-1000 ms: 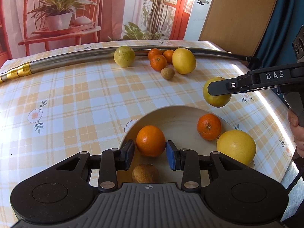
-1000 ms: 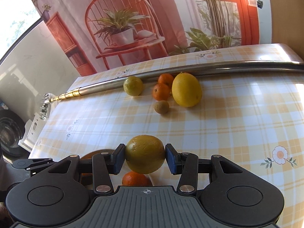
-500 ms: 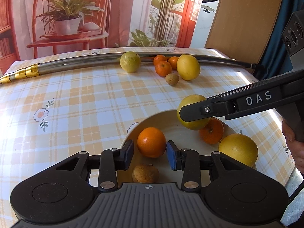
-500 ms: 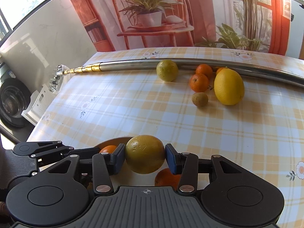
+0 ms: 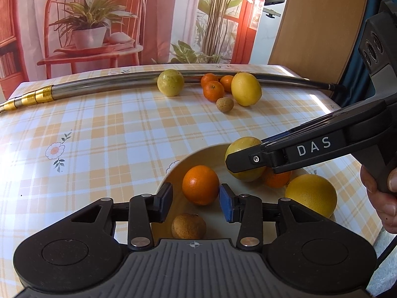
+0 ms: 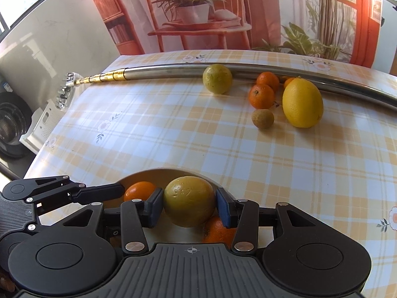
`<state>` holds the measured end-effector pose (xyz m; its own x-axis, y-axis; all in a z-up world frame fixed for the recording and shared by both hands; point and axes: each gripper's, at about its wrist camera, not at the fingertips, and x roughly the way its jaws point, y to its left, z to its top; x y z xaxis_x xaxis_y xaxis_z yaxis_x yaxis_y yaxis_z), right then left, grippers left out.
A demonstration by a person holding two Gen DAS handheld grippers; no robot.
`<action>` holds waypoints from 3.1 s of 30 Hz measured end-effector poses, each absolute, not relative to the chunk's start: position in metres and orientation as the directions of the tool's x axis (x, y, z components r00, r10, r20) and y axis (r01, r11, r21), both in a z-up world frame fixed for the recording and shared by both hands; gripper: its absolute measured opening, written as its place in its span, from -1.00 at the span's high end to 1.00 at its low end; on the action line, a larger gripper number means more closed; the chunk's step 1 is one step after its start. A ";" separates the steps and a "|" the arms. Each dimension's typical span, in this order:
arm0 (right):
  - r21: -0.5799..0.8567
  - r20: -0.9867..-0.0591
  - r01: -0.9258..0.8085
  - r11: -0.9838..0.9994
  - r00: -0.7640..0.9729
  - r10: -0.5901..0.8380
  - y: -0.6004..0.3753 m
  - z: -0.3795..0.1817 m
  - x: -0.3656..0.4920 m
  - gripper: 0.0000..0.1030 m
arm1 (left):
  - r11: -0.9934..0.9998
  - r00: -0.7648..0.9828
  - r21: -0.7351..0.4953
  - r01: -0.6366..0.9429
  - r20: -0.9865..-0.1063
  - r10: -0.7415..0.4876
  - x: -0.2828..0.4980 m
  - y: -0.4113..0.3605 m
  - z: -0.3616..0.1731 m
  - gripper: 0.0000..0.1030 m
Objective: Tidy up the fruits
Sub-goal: 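Carry both fruits over the plate and open both tools to release them, then withdraw both open tools from the plate toward the remaining fruits, then close the left tool around a brown kiwi while the right approaches a large lemon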
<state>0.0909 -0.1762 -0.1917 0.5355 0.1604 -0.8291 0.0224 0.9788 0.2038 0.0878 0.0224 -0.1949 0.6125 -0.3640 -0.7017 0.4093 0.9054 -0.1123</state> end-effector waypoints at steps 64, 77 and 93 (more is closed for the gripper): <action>0.143 -0.669 0.267 0.953 0.736 -0.106 -0.279 -0.137 0.063 0.17 | 0.916 0.648 -0.128 0.381 -0.669 -0.363 0.174 0.002 -0.138 -0.78; 0.187 -0.684 0.283 0.941 0.725 -0.082 -0.301 -0.157 0.073 0.17 | 0.886 0.594 -0.090 0.454 -0.710 -0.377 0.210 -0.047 -0.164 -0.77; 0.208 -0.705 0.305 0.929 0.706 -0.073 -0.314 -0.174 0.078 0.17 | 0.832 0.504 -0.129 0.539 -0.743 -0.441 0.235 -0.081 -0.196 0.19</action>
<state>0.0775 -0.3138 -0.1743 0.7057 -0.0734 -0.7047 0.3046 0.9294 0.2083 0.2346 -0.0813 -0.1964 0.5036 -0.4409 -0.7430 0.5390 0.8324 -0.1286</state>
